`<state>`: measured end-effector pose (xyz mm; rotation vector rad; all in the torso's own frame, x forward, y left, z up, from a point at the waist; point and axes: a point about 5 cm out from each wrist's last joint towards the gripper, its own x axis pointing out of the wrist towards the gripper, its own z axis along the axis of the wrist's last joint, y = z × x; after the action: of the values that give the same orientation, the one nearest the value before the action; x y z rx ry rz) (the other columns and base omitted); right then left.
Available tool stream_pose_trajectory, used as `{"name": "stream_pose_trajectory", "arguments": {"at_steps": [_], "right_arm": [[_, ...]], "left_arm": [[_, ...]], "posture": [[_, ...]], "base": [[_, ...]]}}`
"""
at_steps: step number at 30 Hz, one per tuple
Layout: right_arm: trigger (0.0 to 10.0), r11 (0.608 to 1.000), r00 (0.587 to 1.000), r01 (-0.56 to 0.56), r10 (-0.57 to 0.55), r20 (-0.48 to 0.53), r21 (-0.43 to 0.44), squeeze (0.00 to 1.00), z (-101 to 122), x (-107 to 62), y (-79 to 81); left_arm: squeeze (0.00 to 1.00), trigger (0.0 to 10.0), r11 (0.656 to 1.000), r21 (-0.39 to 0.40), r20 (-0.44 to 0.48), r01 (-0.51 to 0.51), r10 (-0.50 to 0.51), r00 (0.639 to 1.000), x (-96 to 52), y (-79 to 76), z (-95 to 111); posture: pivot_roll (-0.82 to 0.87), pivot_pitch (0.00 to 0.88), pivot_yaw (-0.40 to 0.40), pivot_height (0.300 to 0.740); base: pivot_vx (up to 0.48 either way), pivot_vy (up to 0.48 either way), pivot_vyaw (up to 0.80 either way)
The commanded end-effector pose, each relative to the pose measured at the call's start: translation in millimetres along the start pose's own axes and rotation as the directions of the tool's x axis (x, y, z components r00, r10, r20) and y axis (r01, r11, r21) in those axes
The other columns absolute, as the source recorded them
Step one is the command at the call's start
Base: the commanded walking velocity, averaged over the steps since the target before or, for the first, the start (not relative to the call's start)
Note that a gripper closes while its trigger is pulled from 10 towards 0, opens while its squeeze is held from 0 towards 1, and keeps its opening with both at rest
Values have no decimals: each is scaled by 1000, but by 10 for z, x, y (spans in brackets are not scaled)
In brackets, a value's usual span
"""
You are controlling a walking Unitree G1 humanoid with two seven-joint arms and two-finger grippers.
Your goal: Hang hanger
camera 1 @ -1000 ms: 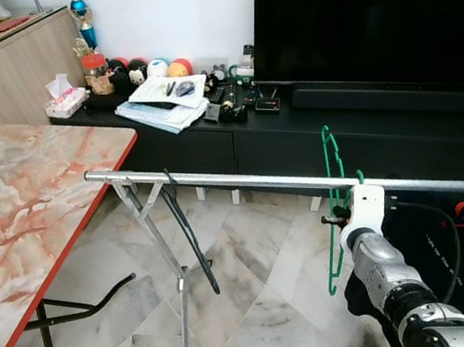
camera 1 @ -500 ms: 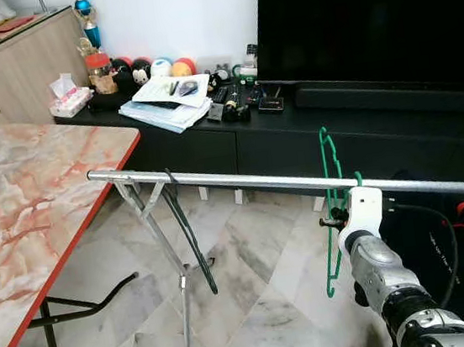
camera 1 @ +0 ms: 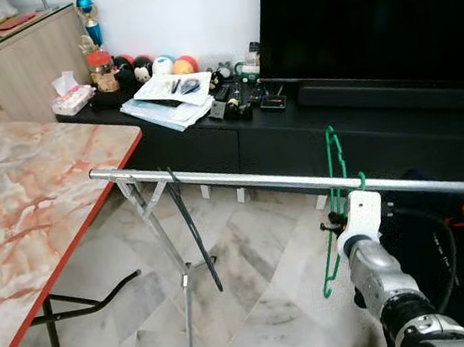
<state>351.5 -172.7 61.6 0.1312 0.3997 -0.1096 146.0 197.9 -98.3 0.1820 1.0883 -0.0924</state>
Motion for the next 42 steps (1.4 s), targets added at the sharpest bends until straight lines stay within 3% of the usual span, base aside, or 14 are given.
{"name": "stream_pose_trajectory", "arguments": {"at_steps": [1,7,12,17,27,33,34,39,40,41,42], "right_arm": [[10000,1000,1000,1,-1,18,-2,514,20,-1,0],[10000,1000,1000,2,-2,31,2,498,27,-5,1],[10000,1000,990,-2,5,138,-26,463,123,-29,4],[10000,999,985,-5,10,172,-31,467,96,-63,5],[10000,998,994,1,6,108,-65,471,-135,-117,-17],[10000,996,993,1,9,115,-86,463,-103,-116,-36],[10000,996,991,-2,15,136,-93,0,-61,-117,-36],[10000,996,982,-6,24,190,-94,0,-9,-147,-28],[10000,996,979,-11,29,200,-94,239,-8,-159,-23],[10000,996,974,-20,39,223,-89,1000,-11,-186,-13],[10000,996,974,-20,39,223,-89,1000,-11,-186,-13]], "left_arm": [[0,10000,994,-3,-13,106,-106,994,14,-327,-34],[0,10000,994,-4,-21,106,-106,994,3,-321,-91],[0,10000,995,-2,-20,103,-104,994,5,-295,-78],[0,10000,995,-2,-19,104,-104,994,6,-296,-70],[0,10000,994,3,-19,113,-112,993,7,-301,-63],[0,10000,994,6,-18,114,-113,993,7,-297,-60],[0,10000,993,7,-18,114,-114,993,7,-297,-61],[0,10000,993,9,-18,115,-115,993,7,-298,-62],[0,10000,993,9,-18,116,-115,993,7,-297,-61],[0,10000,993,9,-18,116,-116,993,7,-297,-62],[0,10000,993,9,-18,116,-116,993,7,-297,-62]], "posture": [[10,90,-14,740],[11,92,-14,740],[8,93,-13,740],[9,92,-15,740],[4,90,-14,740],[3,83,-14,740],[2,82,-14,740],[1,82,-14,740],[1,83,-14,740],[-1,85,-14,740],[-1,85,-14,740]], "base": [[0,0,0],[0,0,0],[0,0,0],[0,0,0],[0,0,0],[0,0,0],[0,0,0],[0,0,0],[0,0,0],[0,0,0],[0,0,0]]}}
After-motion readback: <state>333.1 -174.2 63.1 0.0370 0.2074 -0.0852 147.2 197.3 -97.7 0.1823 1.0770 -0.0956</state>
